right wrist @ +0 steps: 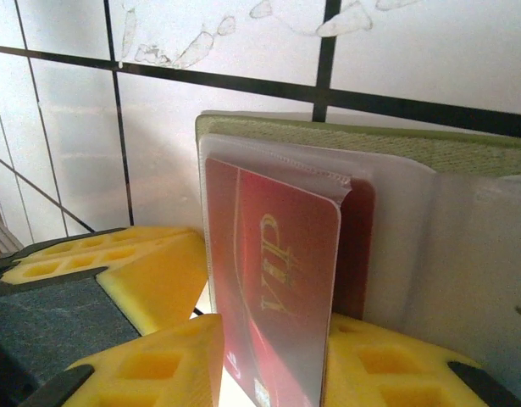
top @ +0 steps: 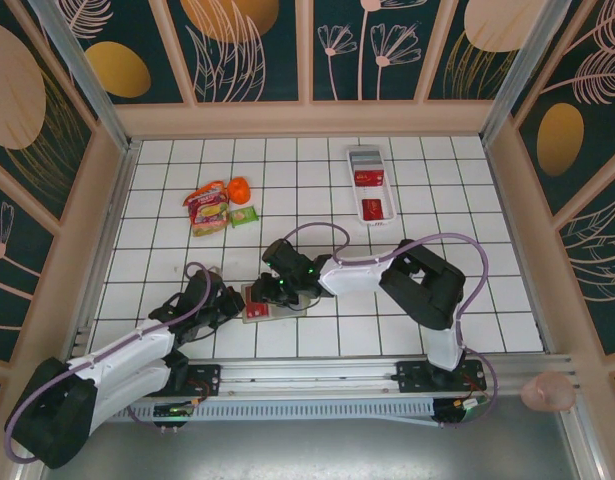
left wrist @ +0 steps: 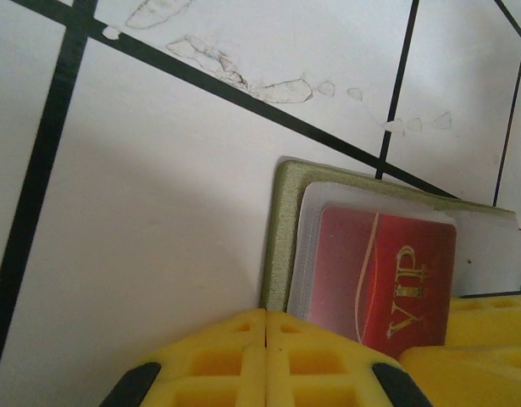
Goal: Put the credit cards into the card holder
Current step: Insert the credit card into the card slot, then flip over the card slot on the card holder.
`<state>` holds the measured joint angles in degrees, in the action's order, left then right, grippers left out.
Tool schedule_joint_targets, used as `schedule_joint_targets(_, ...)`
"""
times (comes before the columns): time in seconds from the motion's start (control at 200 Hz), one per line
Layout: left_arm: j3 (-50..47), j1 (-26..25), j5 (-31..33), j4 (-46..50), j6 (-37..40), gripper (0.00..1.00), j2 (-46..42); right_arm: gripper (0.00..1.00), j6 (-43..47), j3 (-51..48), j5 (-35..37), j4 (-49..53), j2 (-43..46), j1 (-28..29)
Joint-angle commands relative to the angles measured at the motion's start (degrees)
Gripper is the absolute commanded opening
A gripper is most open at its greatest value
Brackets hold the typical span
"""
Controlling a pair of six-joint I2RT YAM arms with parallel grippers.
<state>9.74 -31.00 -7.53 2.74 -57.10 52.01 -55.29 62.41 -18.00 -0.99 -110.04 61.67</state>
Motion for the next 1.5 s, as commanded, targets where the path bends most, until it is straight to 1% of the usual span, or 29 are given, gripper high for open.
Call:
schedule_joint_targets(0.0, -0.51, -0.39, -4.37, -1.62, -0.66, 0.08, -0.38, 0.37, 2.59, -0.74, 5.21, 4.62, 3.8, -0.08)
schedule_joint_targets(0.07, -0.25, -0.49, -5.15, -2.4, -0.47, 0.08, 0.25, 0.43, 4.03, -1.44, 8.09, 7.57, 5.95, -0.39)
schedule_joint_targets(0.195, -0.6, -1.52, -6.74, -6.53, -1.58, 0.09, 2.3, 0.5, 5.25, -2.78, 9.96, 9.63, 8.64, -1.12)
schedule_joint_targets(0.315, 0.85, -2.29, -7.24, -7.44, -1.02, 0.09, 5.13, 0.51, 5.11, -4.58, 11.83, 9.72, 10.43, -1.28)
schedule_joint_targets(0.36, 1.97, -2.27, -6.26, -5.59, 0.01, 0.1, 5.47, 0.51, 4.92, -5.15, 12.37, 9.92, 10.93, -1.24)
schedule_joint_targets(0.445, 3.76, -2.31, -1.46, -0.36, 1.32, 0.11, 4.76, 0.51, 4.71, -6.34, 13.83, 10.18, 12.05, -1.11)
schedule_joint_targets(0.49, 4.34, -2.24, 0.98, 1.92, 1.38, 0.14, 3.74, 0.51, 4.62, -6.83, 14.65, 10.28, 12.74, -0.96)
schedule_joint_targets(0.545, 4.76, -2.24, 3.32, 4.16, 1.23, 0.15, 2.38, 0.51, 4.63, -7.24, 16.65, 11.06, 13.86, -0.46)
schedule_joint_targets(0.666, 5.69, -2.28, 5.08, 6.84, 1.47, 0.21, 0.18, 0.52, 4.79, -6.66, 22.27, 15.7, 16.05, 1.55)
schedule_joint_targets(0.696, 6.17, -2.28, 5.7, 7.9, 1.46, 0.21, -0.12, 0.54, 4.62, -6.65, 23.4, 16.92, 16.6, 2.01)
schedule_joint_targets(0.721, 6.61, -2.3, 5.97, 8.5, 1.6, 0.21, -0.36, 0.57, 4.33, -6.68, 24.48, 17.74, 17.12, 2.49)
schedule_joint_targets(0.821, 7.75, -2.28, 5.6, 9.33, 1.46, 0.21, -1.87, 0.58, 2.7, -8.02, 26.73, 19.58, 19.46, 3.75)
schedule_joint_targets(0.871, 8.08, -2.26, 5.53, 9.5, 1.01, 0.21, -2.94, 0.61, 1.33, -9.48, 26.99, 19.11, 20.69, 4.2)
schedule_joint_targets(1.041, 9.02, -2.31, 4.69, 9.73, 0.15, 0.19, -5.72, 0.61, -2.05, -13.79, 26.28, 16.17, 22.29, 4.94)
schedule_joint_targets(1.186, 7.99, -2.26, -1.58, 3.85, -0.76, 0.13, -5.31, 0.59, -2.24, -13.49, 25.3, 13.81, 20.81, 5.56)
schedule_joint_targets(1.281, 6.89, -2.26, -6.42, -1.44, -1.45, 0.1, -3.74, 0.53, -2.23, -12.52, 25.13, 12.99, 19.45, 6.1)
schedule_joint_targets(1.346, 6.47, -2.26, -7.3, -2.92, -1.43, 0.07, -2.74, 0.45, -2.03, -12.08, 24.74, 12.26, 18.52, 6.24)
schedule_joint_targets(1.381, 6.2, -2.3, -7.43, -3.38, -1.27, 0.06, -2.26, 0.42, -2.02, -11.85, 24.61, 12.14, 18.01, 6.18)
schedule_joint_targets(1.496, 5.07, -2.38, -7.69, -4.53, -0.87, 0.01, -0.45, 0.43, -1.89, -10.88, 24.47, 12.2, 16.31, 6.18)
